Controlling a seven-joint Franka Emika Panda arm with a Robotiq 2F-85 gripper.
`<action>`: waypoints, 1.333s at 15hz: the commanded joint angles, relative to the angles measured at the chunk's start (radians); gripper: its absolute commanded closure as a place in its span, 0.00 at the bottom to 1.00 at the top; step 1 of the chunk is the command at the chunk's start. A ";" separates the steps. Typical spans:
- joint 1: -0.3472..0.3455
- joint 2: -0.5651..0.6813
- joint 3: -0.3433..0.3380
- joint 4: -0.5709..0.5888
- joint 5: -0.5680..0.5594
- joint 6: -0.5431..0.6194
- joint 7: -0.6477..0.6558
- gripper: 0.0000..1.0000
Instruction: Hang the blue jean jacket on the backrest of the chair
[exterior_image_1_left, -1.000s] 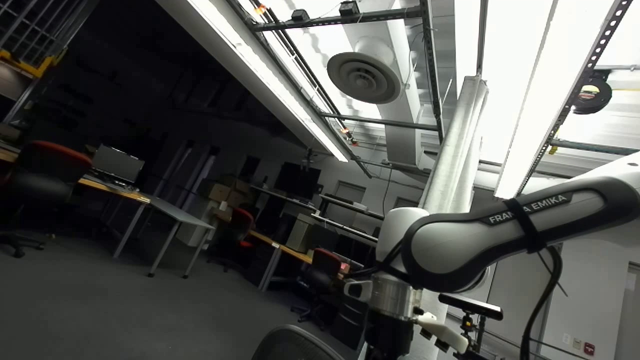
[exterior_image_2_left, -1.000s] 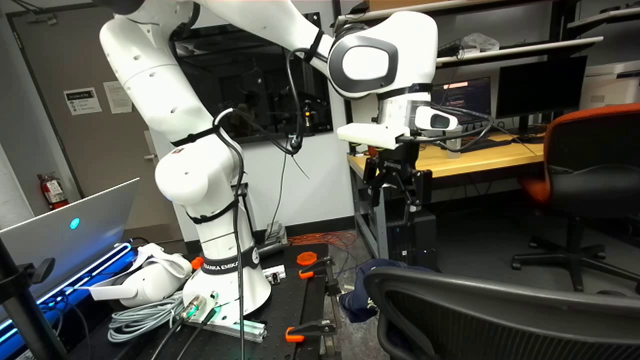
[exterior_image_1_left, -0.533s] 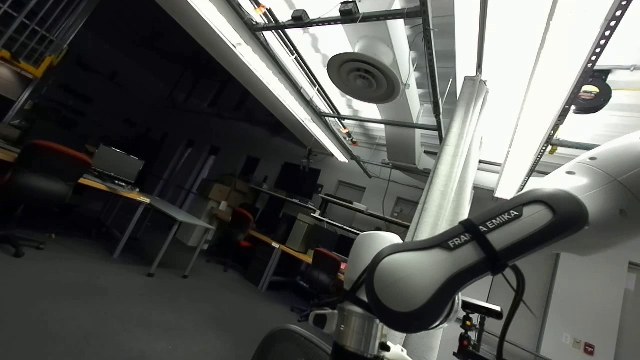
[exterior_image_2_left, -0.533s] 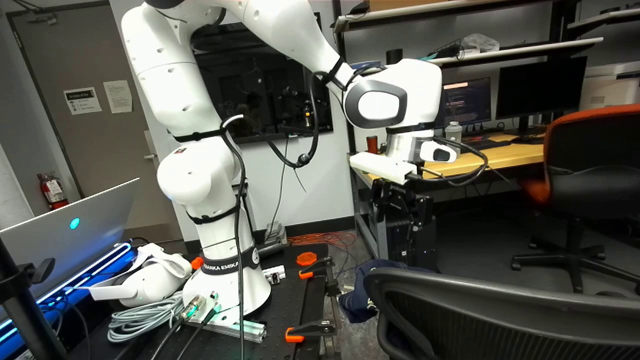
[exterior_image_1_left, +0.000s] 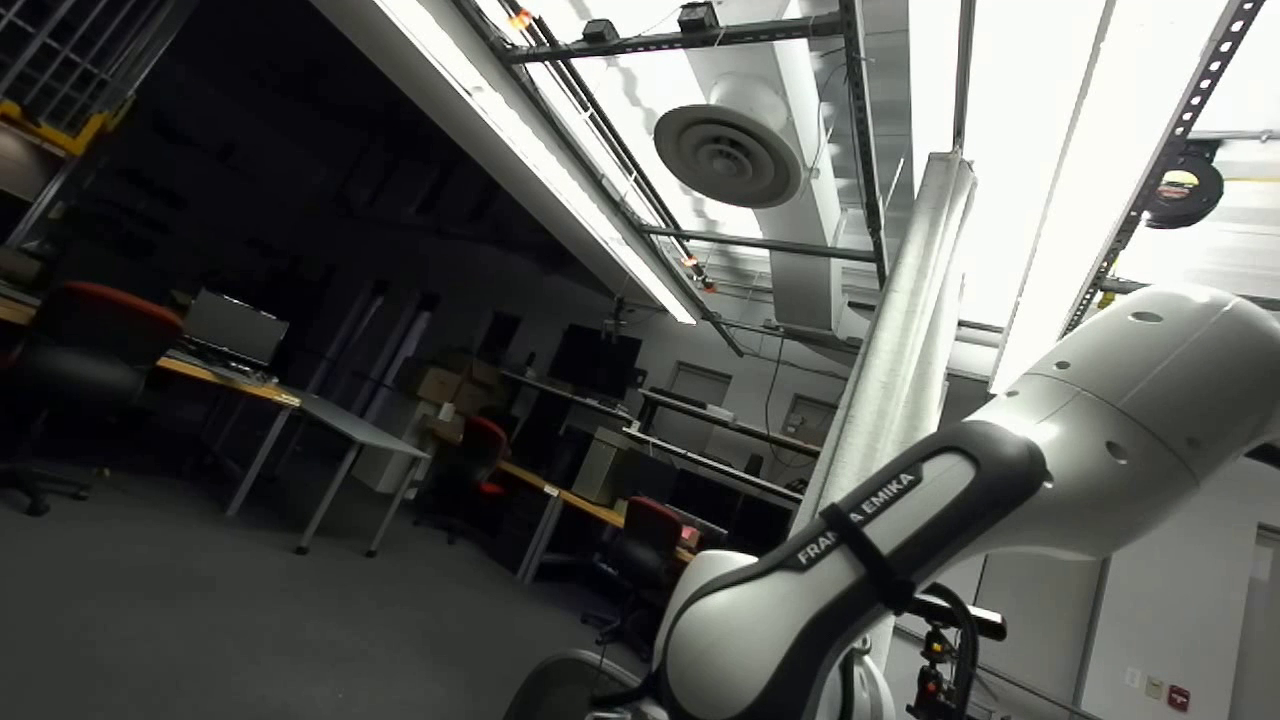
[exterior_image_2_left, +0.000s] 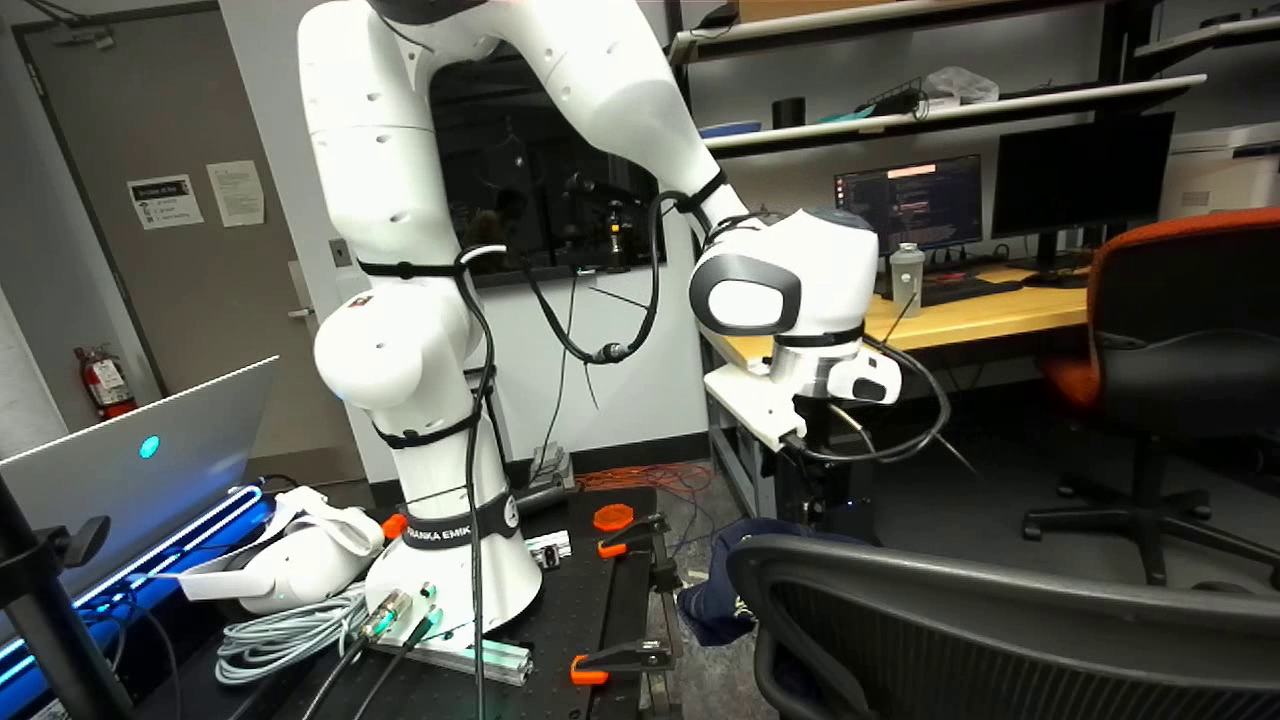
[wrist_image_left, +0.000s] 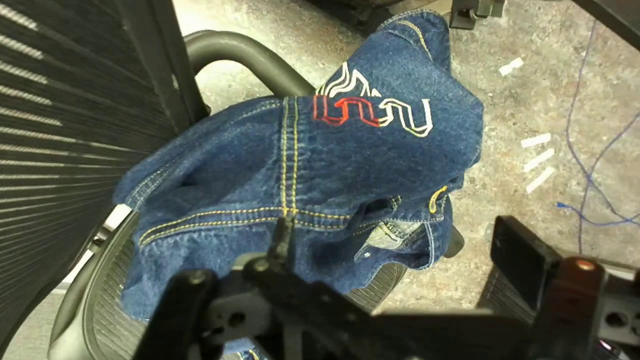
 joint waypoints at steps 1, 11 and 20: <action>-0.027 0.082 0.052 0.005 0.104 0.088 0.037 0.00; -0.117 0.189 0.086 0.028 0.111 0.157 0.199 0.00; -0.221 0.310 0.167 0.146 0.101 0.215 0.182 0.36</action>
